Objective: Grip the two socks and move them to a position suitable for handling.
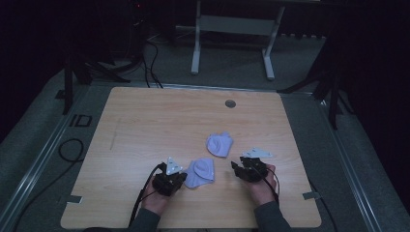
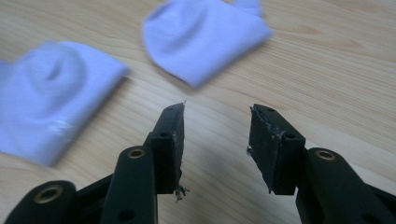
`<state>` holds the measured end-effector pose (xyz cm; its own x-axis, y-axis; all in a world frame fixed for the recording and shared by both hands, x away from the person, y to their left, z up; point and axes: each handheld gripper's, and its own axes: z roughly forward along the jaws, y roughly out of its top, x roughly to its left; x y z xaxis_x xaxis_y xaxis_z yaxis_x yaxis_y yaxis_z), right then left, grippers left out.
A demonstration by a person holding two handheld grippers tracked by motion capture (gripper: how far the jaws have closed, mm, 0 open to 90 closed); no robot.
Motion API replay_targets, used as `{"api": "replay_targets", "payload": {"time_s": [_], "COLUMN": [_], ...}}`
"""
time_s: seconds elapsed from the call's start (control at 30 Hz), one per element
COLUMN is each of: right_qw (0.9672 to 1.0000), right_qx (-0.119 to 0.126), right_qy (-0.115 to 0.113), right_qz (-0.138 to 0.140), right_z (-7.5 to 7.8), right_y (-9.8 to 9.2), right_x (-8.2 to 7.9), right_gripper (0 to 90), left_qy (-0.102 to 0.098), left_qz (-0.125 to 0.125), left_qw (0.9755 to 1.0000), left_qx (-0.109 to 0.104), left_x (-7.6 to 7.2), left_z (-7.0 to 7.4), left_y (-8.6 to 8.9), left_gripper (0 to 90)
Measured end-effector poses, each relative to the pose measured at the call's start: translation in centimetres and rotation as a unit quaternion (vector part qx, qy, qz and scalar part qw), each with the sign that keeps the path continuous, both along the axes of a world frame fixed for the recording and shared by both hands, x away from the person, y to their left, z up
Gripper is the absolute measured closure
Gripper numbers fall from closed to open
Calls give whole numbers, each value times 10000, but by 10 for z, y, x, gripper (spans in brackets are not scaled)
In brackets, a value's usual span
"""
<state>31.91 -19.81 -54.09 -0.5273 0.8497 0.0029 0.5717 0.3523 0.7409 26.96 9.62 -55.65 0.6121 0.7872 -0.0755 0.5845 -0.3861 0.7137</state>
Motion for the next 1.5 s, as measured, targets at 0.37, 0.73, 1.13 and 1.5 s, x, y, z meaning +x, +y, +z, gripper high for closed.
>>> {"api": "replay_targets", "payload": {"time_s": [0.37,0.73,1.13,1.5], "right_qw": [9974,9907,9837,9852], "right_qx": [-109,-35,-239,-269], "right_qy": [21,40,447,597], "right_qz": [717,1361,1725,1586], "right_z": [5,12,-4,-8], "right_y": [44,85,121,118], "right_x": [-1,-1,7,13], "right_gripper": [629,737,637,782], "left_qy": [52,61,63,57], "left_qz": [-145,-151,-157,-164], "left_qw": [9999,9999,9999,9998], "left_qx": [36,12,28,47], "left_x": [-3,-2,-3,-3], "left_z": [-3,-4,-4,-4], "left_y": [-6,-7,-7,-7], "left_gripper": [892,892,892,892]}}
